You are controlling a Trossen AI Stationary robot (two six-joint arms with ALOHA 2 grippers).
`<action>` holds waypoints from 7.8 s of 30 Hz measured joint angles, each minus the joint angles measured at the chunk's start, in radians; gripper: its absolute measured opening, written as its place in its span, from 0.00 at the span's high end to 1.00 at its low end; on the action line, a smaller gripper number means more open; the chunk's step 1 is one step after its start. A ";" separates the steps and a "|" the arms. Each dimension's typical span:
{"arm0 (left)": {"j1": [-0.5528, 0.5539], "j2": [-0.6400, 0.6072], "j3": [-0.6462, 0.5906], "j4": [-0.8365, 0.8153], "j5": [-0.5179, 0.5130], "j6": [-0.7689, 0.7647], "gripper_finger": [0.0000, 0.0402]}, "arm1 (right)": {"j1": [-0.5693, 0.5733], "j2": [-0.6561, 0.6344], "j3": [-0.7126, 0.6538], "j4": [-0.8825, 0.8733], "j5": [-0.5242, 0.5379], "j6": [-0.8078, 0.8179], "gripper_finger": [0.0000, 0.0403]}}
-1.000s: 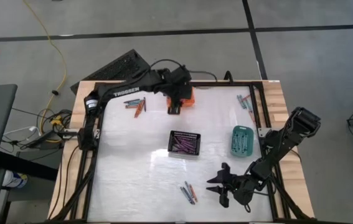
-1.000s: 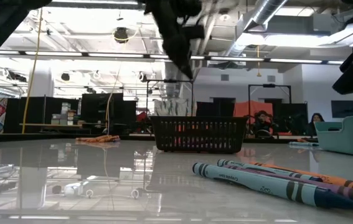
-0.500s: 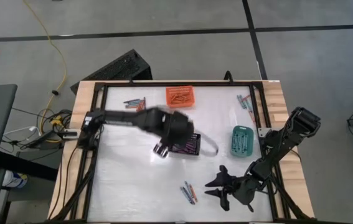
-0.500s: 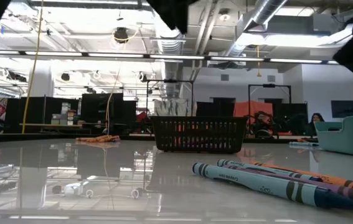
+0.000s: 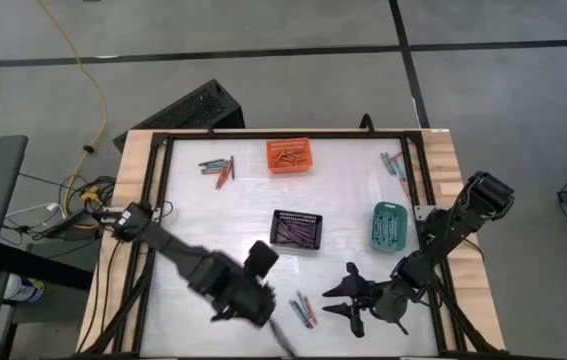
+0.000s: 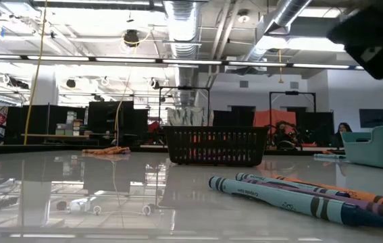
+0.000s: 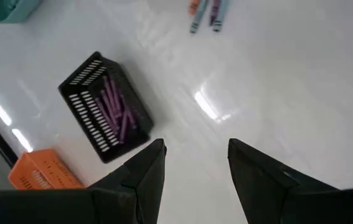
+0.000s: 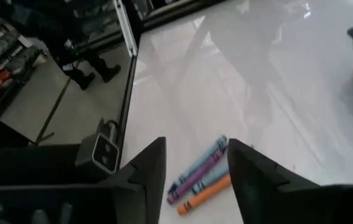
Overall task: Sort crayons
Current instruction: Put the orange crayon into the orange bin
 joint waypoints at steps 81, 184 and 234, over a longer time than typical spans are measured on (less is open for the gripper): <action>-0.171 -0.180 -1.122 1.231 -0.082 -0.393 0.59 | -0.133 0.476 0.666 -0.964 -0.137 0.299 0.58; -0.144 -0.180 -1.122 1.264 -0.005 -0.365 0.59 | -0.002 0.504 0.750 -1.363 -0.119 0.561 0.63; -0.142 -0.179 -1.122 1.283 0.004 -0.351 0.59 | 0.020 0.504 0.634 -1.042 -0.101 0.364 0.80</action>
